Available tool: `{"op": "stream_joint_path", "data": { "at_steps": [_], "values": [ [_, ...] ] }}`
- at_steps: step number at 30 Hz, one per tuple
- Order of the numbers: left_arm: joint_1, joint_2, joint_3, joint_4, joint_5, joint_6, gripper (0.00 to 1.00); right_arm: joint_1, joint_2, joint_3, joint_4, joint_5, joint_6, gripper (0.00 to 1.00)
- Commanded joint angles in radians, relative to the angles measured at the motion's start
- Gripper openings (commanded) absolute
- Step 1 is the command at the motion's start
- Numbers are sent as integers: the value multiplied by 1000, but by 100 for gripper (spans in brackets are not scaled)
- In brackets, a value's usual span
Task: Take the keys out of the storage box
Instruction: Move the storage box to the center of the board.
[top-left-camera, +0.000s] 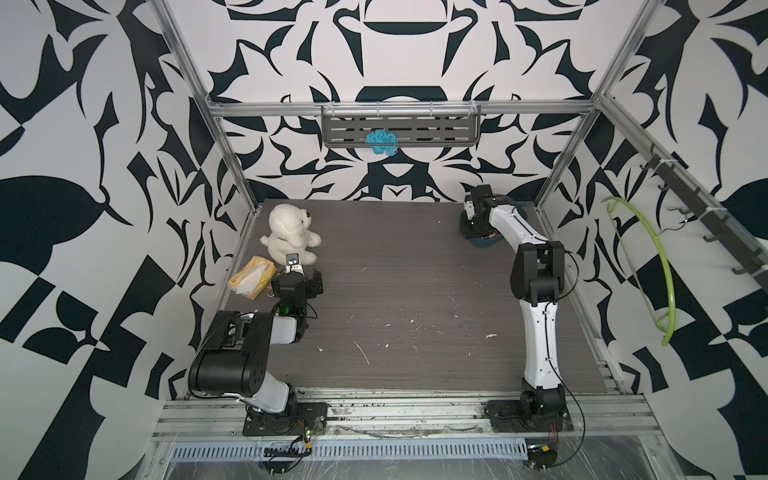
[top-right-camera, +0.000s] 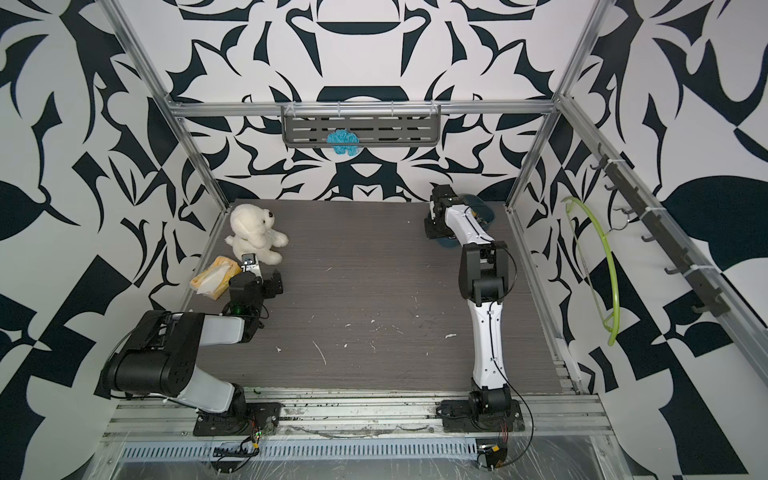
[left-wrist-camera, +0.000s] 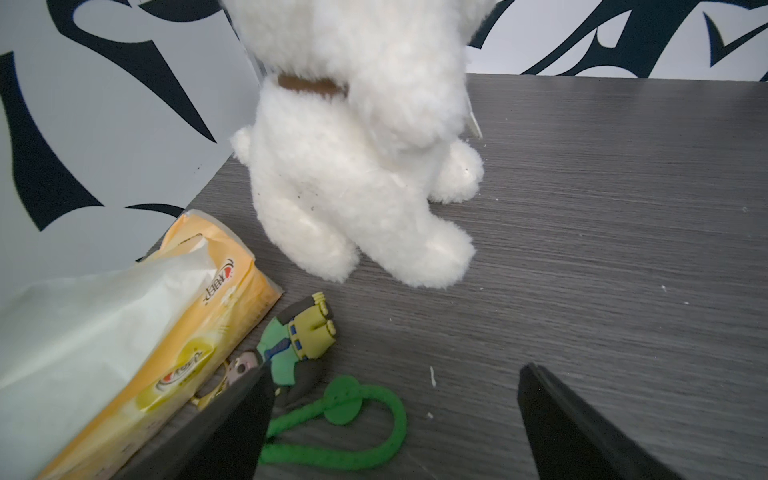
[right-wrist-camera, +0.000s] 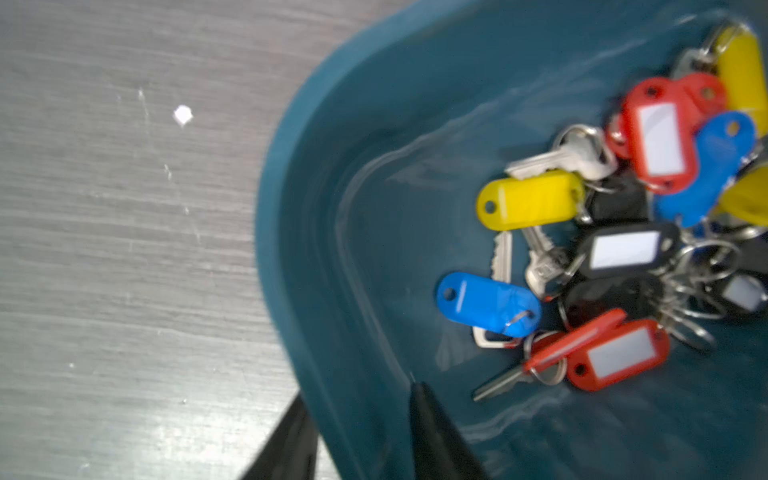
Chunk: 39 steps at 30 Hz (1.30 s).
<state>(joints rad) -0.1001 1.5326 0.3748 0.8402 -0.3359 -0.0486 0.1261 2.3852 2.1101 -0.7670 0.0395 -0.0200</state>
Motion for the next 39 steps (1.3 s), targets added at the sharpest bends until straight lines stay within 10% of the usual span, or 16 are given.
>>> {"op": "stream_joint_path", "data": {
  "at_steps": [1, 4, 39],
  "values": [
    [4, -12, 23, -3, 5, -2, 99, 33, -51, -14, -11, 10, -6, 23],
    [4, -12, 23, -3, 6, -2, 99, 48, -60, -32, -15, 22, -13, 0],
    [3, -12, 24, -5, 7, -3, 99, 699, -475, -581, 90, 9, -31, 0]
  ]
}}
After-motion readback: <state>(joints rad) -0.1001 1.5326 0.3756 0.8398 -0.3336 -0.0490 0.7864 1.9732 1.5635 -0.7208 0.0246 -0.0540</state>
